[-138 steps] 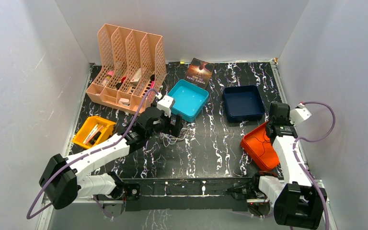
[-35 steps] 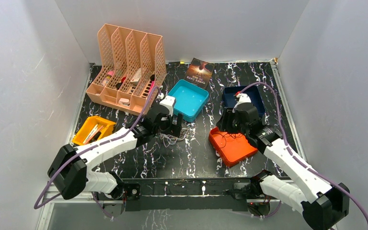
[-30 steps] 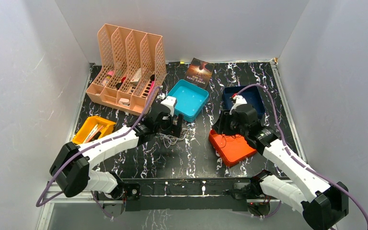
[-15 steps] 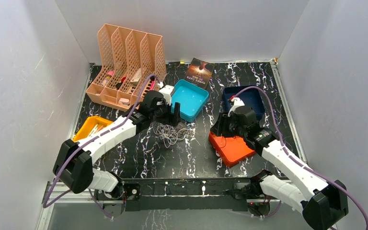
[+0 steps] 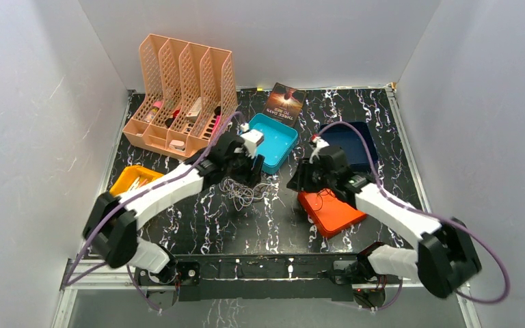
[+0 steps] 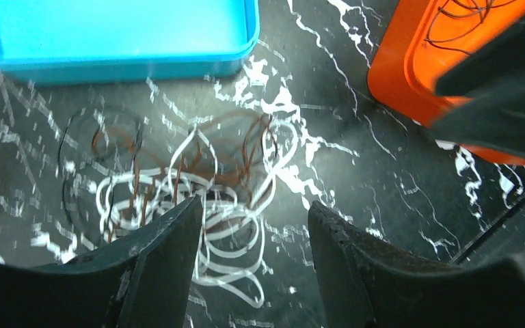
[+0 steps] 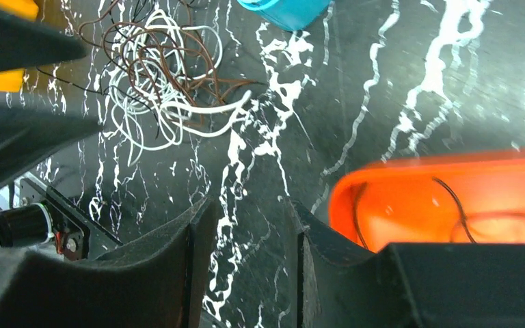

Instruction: Untangle the cables

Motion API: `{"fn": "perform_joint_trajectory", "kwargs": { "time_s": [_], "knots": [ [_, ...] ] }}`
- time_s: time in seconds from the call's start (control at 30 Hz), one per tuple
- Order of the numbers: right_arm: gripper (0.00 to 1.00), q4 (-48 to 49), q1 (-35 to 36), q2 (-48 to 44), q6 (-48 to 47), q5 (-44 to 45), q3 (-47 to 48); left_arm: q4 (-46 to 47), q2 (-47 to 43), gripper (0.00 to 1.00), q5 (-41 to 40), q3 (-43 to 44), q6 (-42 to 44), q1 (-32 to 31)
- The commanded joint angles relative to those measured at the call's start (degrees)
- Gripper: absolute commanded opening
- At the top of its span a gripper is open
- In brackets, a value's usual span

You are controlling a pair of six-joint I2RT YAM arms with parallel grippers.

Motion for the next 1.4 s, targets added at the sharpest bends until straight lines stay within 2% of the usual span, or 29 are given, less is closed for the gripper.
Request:
{"fn": "perform_joint_trajectory", "kwargs": {
  "time_s": [0.0, 0.13, 0.27, 0.57, 0.87, 0.97, 1.2, 1.27, 1.33, 1.37],
  "knots": [
    [0.49, 9.73, 2.28, 9.25, -0.59, -3.36, 6.75, 3.97, -13.88, 0.59, -3.77, -8.02, -6.99, 0.04],
    [0.49, 11.42, 3.07, 16.39, -2.01, -4.96, 11.29, 6.82, -21.54, 0.62, -8.2, -14.86, -11.95, 0.14],
    [0.49, 13.14, 3.83, 21.77, -2.05, -5.63, 14.4, 6.36, -26.18, 0.7, -12.11, -18.08, -14.33, 0.22],
    [0.49, 14.33, 4.65, 30.54, -3.37, -6.35, 19.12, 3.76, -27.26, 0.78, -14.59, -17.97, -14.02, 0.21],
    [0.47, 14.95, 5.45, 36.01, -4.36, -9.43, 22.22, 3.46, -28.17, 0.79, -15.53, -18.85, -14.12, 0.21],
    [0.43, 14.74, 5.9, 38.31, -4.82, -9.44, 23.24, 3.32, -28.3, 0.79, -15.95, -18.83, -14.13, 0.23],
    [0.18, 13.78, 7.69, 36.91, -6.44, -6.65, 23.67, 4.16, -30.42, 0.81, -17.56, -20.15, -15.23, 0.21],
    [0.12, 12.8, 8.72, 33.43, -8.0, -4.84, 23.74, 5.74, -31.76, 0.86, -17.74, -21.17, -15.85, 0.21],
    [0.05, 11.38, 9.99, 31.04, -9.62, -2.68, 24.02, 8.19, -33.86, 0.97, -17.69, -22.9, -16.48, 0.21],
    [0.03, 10.63, 10.62, 29.76, -10.26, -1.72, 24.11, 9.79, -34.88, 0.98, -17.78, -23.82, -16.81, 0.21]
  ]
}}
